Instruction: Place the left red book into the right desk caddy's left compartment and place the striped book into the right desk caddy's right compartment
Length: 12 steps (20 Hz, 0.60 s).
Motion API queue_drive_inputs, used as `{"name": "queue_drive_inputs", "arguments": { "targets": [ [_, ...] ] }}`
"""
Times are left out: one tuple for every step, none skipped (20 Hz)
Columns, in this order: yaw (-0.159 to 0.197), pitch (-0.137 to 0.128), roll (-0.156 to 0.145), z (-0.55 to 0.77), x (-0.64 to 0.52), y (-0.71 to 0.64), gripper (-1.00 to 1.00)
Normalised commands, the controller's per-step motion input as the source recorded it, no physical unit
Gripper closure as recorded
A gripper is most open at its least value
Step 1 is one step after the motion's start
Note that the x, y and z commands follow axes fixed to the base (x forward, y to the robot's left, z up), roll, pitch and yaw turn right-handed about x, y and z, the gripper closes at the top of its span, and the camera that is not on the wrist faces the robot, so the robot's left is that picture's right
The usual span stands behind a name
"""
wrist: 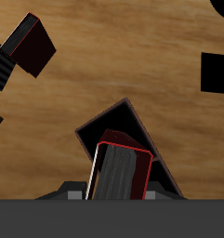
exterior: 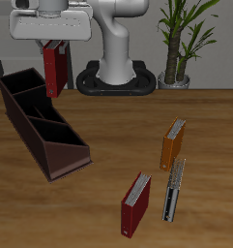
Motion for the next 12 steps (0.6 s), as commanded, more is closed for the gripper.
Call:
{"name": "queue_drive_inputs", "arguments": {
  "targets": [
    [0.123,-0.118,-0.170,-0.04,0.05,-0.27,1.00],
    [-0.140,0.138,0.092,-0.23,0.10,-0.10,1.00],
    [0.079,-0.027,-0.070,-0.08,0.03,-0.10,1.00],
    [0.050,-0.024,-0.060,-0.13,0.05,-0.09,1.00],
    [0.017,-0.024,0.004,-0.16,0.05,-0.02,1.00],
    [0.004,-0.024,-0.018,-0.16,0.05,-0.03,1.00],
    [0.010,0.063,-0.069,-0.30,0.25,-0.06,1.00],
    [0.000,0.000,0.000,-0.02,-0.08,0.02,1.00],
    [0.015,-0.016,0.030,-0.16,0.02,0.09,1.00],
    [0.007,0.046,0.028,-0.43,0.18,0.23,1.00],
    [0.000,0.000,0.000,0.00,-0.11,0.02,1.00],
    [0.043,-0.008,0.027,-0.15,0.07,0.17,1.00]
  ]
}}
